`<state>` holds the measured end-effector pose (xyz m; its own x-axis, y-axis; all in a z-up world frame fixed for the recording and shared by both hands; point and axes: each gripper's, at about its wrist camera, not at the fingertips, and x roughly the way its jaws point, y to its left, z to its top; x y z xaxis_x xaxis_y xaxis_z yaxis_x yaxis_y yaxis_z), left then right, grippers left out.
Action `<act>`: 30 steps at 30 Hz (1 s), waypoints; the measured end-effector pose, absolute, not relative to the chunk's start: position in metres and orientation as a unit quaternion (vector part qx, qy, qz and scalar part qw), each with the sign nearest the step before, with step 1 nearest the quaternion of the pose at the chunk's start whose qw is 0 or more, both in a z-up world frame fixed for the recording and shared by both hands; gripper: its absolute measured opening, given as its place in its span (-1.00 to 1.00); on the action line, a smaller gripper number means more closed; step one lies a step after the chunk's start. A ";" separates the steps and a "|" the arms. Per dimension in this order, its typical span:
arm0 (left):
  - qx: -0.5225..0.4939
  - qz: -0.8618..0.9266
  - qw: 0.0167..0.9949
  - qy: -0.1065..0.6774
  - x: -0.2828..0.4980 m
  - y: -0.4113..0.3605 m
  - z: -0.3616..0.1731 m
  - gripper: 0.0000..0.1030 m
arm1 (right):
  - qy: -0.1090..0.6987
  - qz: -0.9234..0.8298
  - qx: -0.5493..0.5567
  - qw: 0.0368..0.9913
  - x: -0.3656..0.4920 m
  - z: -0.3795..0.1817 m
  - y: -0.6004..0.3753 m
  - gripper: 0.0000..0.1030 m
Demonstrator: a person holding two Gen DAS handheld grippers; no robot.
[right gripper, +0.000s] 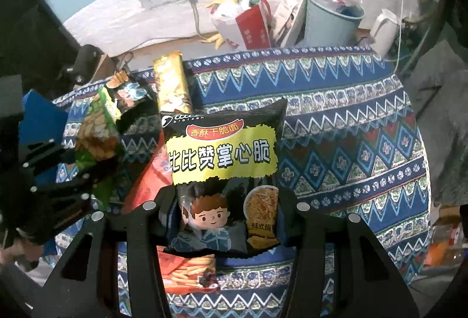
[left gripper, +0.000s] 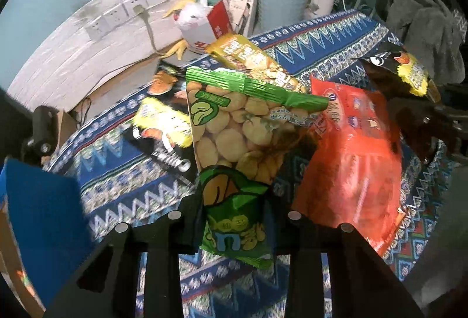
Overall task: Organize snacks
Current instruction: 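Grasp the green peanut bag with the left gripper and lift it, then carry both bags over the box and lower them inside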
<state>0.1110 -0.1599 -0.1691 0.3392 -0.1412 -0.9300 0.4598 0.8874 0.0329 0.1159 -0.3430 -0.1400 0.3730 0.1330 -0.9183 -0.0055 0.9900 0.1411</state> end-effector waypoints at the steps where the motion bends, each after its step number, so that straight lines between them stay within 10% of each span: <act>1: 0.143 -0.183 0.806 0.544 0.109 -0.155 -0.165 -0.37 | 0.556 0.043 0.056 0.828 0.116 -0.137 -0.340 -0.05; 30: 0.035 -0.105 0.858 0.501 0.050 -0.003 -0.066 -0.37 | 0.513 0.121 0.016 0.849 0.117 -0.078 -0.213 -0.05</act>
<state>0.0496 -0.0026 -0.0658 0.4756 -0.1455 -0.8675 0.2148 0.9756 -0.0458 0.1173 -0.2129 -0.0785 0.4436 0.2211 -0.8685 -0.1891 0.9704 0.1504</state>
